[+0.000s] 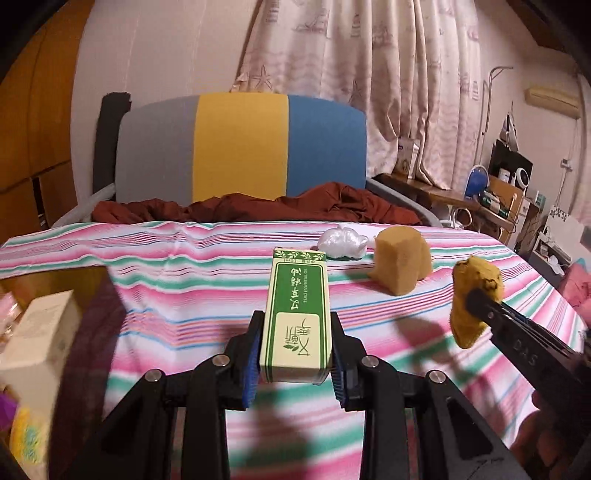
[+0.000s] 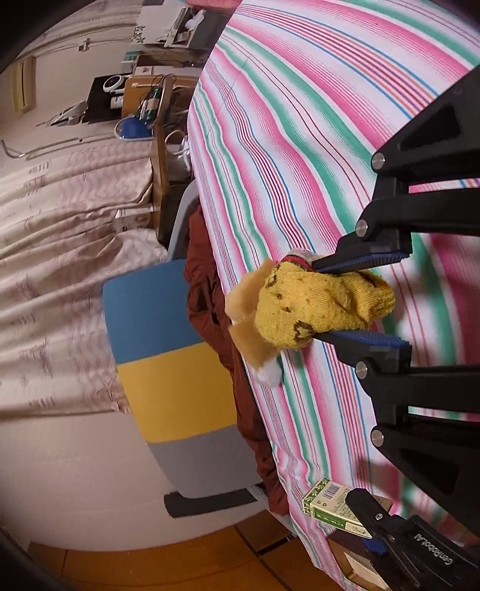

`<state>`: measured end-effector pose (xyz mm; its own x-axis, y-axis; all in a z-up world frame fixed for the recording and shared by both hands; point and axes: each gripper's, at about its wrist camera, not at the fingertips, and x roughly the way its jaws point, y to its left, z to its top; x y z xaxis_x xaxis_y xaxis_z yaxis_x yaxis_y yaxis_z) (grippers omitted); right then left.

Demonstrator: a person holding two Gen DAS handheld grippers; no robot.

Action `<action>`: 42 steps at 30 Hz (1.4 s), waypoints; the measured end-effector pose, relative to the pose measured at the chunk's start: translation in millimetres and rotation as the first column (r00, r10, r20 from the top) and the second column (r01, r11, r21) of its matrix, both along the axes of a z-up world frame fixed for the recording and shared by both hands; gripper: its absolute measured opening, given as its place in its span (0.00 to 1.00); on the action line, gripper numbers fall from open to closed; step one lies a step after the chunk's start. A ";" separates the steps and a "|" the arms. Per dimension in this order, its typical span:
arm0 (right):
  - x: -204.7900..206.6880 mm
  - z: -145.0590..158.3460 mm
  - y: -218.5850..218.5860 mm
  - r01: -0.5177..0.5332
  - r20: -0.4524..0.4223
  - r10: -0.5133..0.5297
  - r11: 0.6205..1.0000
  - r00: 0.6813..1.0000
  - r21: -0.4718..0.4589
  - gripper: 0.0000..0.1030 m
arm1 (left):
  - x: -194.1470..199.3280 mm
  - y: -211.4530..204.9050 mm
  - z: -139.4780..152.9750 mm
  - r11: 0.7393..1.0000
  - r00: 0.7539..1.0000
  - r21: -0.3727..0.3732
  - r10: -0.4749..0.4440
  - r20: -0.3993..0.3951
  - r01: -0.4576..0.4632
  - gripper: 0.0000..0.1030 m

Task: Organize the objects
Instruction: 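Carry the green box and yellow sock to the gold tray, release the green box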

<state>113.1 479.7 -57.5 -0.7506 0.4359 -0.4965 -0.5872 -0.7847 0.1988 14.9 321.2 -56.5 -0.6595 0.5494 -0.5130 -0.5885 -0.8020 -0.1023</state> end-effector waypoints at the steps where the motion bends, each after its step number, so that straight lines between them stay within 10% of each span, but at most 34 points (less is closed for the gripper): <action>1: 0.5 0.5 -3.4 -0.006 0.001 0.006 1.000 1.000 0.001 0.27 | 4.1 -5.8 1.4 1.000 1.000 0.004 0.000 0.001 0.000 0.31; 20: 11.9 0.3 -86.0 -0.184 -0.016 0.184 0.970 0.983 -0.157 0.27 | 56.2 -150.0 22.9 0.997 0.996 0.082 0.005 0.092 -0.013 0.31; 30: 1.1 23.9 -170.8 -0.425 -0.051 0.423 0.893 0.905 -0.146 0.27 | 22.6 -238.4 28.7 0.974 0.973 0.105 0.187 0.138 -0.202 0.31; 42: -5.3 40.2 -240.4 -0.615 -0.054 0.614 0.778 0.787 -0.129 0.27 | -56.1 -325.1 22.9 0.902 0.889 0.096 0.388 0.244 -0.420 0.31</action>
